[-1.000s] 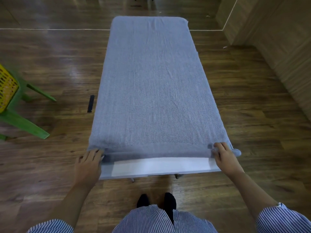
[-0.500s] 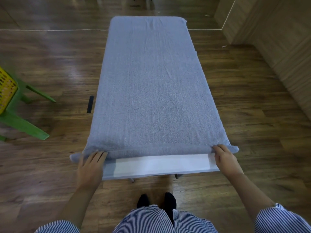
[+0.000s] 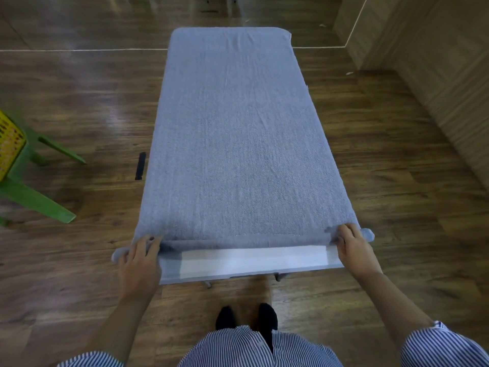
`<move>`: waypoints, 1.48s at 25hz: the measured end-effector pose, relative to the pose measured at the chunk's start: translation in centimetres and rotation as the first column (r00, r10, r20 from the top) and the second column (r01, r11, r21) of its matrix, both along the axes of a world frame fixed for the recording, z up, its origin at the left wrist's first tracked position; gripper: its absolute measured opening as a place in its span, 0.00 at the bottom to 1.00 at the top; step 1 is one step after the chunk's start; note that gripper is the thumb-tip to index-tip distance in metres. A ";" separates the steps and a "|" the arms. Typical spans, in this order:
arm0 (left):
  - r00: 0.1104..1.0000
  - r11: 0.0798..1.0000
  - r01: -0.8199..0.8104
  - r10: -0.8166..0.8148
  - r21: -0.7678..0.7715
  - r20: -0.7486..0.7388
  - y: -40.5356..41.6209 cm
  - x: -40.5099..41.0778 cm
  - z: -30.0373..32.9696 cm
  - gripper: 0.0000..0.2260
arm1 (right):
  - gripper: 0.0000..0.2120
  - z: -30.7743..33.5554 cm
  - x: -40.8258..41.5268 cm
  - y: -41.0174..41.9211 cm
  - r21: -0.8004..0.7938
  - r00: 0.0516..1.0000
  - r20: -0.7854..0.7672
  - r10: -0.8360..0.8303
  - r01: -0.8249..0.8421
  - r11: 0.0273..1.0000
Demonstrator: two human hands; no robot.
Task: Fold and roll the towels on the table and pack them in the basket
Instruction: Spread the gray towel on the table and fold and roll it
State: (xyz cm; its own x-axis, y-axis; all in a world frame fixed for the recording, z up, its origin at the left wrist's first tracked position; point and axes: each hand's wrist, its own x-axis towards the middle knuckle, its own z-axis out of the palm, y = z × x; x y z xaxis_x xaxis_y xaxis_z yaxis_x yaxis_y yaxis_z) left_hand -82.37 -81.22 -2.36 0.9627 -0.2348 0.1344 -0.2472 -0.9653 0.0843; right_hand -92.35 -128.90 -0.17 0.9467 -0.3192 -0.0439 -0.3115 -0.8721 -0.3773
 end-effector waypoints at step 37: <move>0.986 0.986 0.163 -0.161 -0.041 0.036 -0.9 1.7 0.1 0.16 | 0.10 -0.3 1.4 -0.7 -0.375 0.997 0.045 0.057 -0.036 0.926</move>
